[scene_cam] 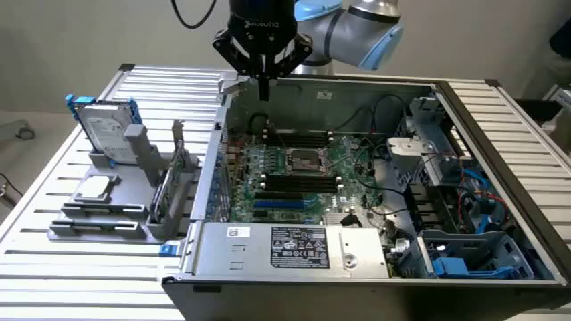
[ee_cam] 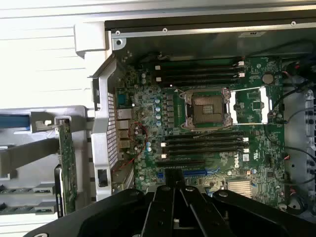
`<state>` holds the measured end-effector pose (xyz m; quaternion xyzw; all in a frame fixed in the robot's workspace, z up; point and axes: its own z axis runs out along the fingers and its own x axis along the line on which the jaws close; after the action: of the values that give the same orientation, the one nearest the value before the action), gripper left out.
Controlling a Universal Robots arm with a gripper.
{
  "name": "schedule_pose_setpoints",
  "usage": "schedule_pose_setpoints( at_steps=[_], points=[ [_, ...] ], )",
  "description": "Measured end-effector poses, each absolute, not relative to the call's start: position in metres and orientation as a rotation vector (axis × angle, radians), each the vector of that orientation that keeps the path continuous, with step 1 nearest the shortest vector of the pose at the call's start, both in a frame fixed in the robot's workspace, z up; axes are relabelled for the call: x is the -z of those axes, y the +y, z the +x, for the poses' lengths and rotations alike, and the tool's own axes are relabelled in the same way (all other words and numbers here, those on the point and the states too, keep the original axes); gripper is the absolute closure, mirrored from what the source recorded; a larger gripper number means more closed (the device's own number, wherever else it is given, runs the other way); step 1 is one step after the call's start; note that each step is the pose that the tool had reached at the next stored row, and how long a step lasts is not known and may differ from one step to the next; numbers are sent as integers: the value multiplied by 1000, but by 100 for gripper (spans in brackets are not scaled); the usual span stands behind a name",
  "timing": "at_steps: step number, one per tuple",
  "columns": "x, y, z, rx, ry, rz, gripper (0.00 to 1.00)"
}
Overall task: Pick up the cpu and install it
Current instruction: 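Reach for the cpu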
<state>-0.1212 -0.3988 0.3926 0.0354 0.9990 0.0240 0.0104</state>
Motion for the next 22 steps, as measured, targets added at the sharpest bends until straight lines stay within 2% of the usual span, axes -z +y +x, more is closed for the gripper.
schedule_pose_setpoints(
  at_steps=[22],
  points=[
    [-393, -399, -124, -75, 3119, 111, 89]
  ],
)
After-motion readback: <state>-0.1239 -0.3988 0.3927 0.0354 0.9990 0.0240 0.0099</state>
